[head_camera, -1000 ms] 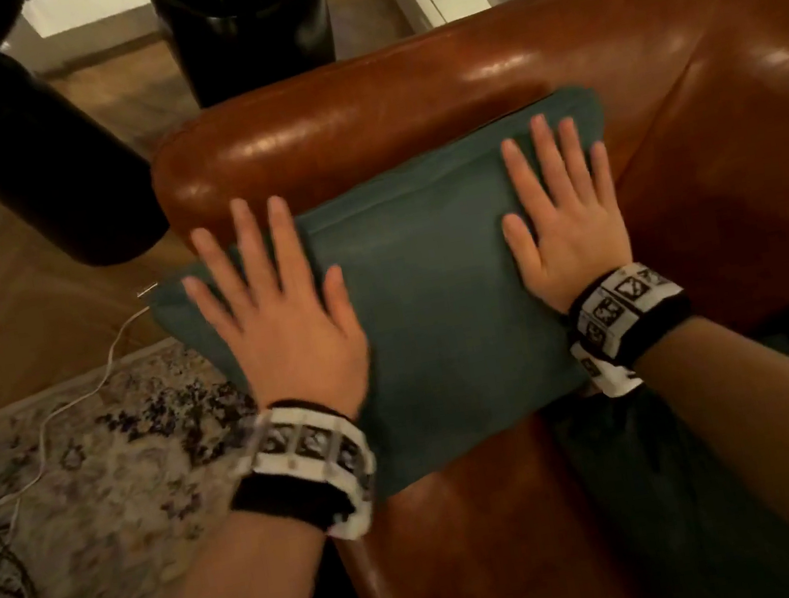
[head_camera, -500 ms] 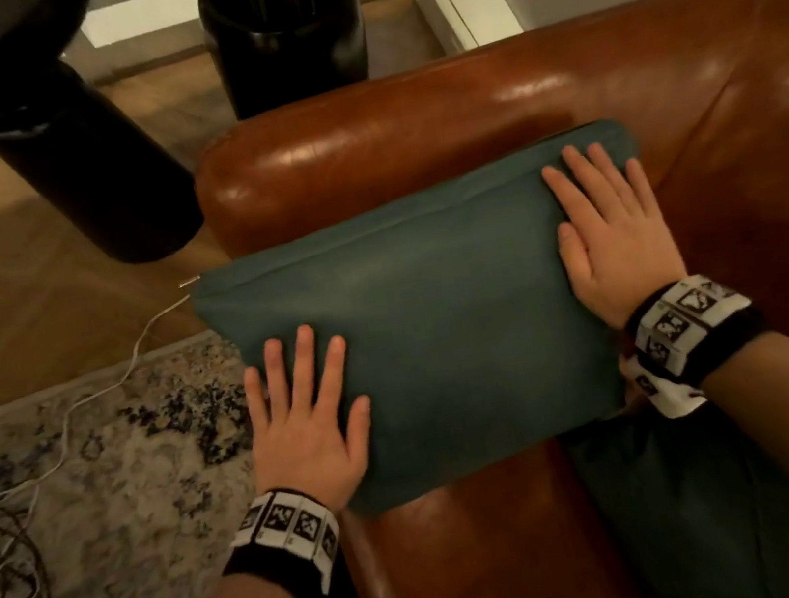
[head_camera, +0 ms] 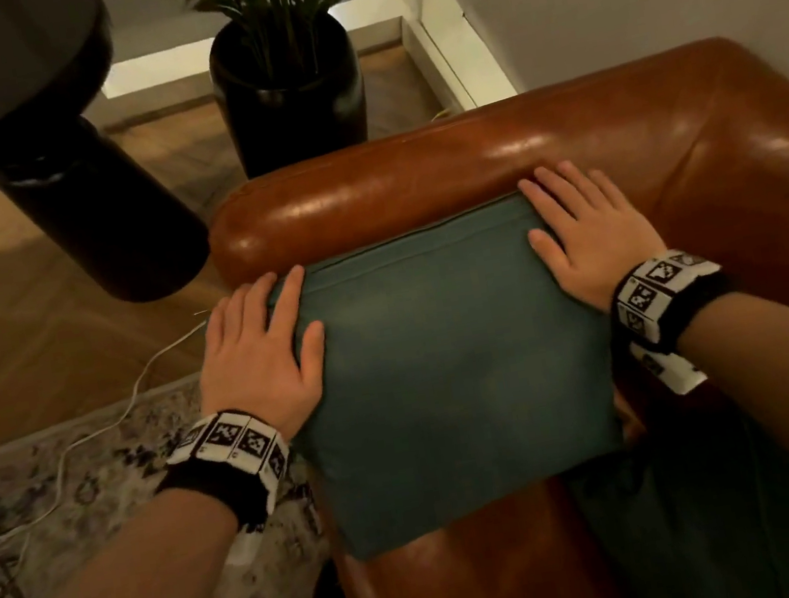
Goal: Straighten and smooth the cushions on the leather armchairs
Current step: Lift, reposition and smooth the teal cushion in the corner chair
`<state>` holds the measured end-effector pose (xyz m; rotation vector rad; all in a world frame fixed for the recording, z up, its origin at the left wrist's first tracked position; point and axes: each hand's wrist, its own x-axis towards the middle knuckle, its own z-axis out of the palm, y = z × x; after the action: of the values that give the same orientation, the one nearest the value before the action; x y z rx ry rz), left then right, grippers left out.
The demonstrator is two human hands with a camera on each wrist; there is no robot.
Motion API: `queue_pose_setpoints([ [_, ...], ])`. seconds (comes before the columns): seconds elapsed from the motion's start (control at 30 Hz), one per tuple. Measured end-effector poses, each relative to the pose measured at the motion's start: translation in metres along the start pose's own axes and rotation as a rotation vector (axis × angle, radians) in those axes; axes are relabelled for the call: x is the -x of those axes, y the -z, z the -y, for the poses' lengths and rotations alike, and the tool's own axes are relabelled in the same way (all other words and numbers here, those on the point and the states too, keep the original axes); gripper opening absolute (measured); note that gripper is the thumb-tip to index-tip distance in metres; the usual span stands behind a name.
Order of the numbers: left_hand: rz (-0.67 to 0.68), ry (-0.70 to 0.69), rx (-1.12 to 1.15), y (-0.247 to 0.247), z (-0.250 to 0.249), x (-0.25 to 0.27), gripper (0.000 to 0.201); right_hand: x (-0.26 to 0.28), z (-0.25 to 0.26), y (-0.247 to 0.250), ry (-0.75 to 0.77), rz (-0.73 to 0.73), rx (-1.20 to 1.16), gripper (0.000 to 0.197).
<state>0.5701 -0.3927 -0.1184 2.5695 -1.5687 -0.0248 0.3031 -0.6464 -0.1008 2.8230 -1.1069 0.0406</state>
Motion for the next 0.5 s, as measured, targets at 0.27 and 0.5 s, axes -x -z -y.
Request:
queue_pose_setpoints([
  [0.27,0.003,-0.107,-0.038,0.012,0.002,-0.027,0.044,-0.027,0.057,0.006,0.253,0.035,-0.262,0.052],
  [0.5,0.022,0.301,0.414,0.004,0.072,0.003,0.061,-0.002,-0.026,0.016,-0.323,-0.229,-0.437,0.037],
])
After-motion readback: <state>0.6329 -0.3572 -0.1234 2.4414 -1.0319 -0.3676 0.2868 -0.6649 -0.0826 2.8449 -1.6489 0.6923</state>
